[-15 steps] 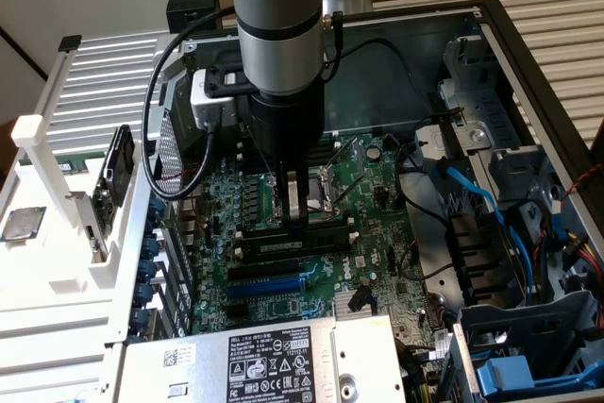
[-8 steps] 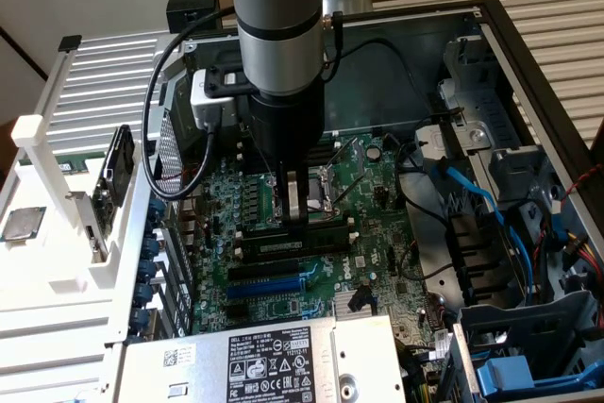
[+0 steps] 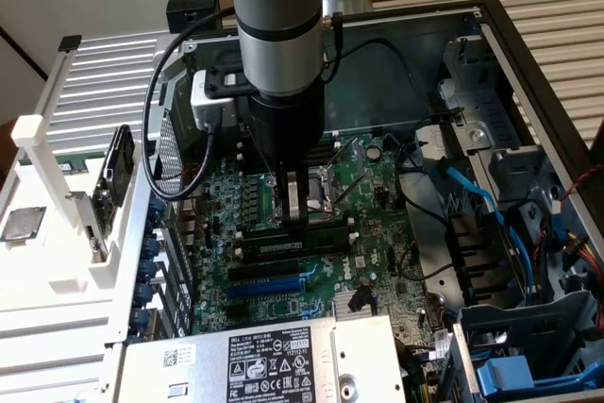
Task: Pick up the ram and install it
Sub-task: 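Press down the ram until it locks into place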
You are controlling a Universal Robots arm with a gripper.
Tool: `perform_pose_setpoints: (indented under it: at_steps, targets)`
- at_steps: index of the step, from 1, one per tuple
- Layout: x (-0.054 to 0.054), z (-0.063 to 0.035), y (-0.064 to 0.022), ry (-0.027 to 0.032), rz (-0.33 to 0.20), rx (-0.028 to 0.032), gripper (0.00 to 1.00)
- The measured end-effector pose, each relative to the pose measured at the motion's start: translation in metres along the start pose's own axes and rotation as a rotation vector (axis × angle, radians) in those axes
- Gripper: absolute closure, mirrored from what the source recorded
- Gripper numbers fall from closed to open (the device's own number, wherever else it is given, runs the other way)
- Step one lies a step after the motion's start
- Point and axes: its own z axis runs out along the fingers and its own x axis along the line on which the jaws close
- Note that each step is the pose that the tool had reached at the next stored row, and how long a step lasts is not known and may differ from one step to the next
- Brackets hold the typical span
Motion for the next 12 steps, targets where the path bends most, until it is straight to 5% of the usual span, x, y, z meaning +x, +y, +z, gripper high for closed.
perform_pose_setpoints:
  at_steps: [12]
  targets:
    - [0.0,0.0022,0.0,-0.002,0.0,-0.0001,0.9]
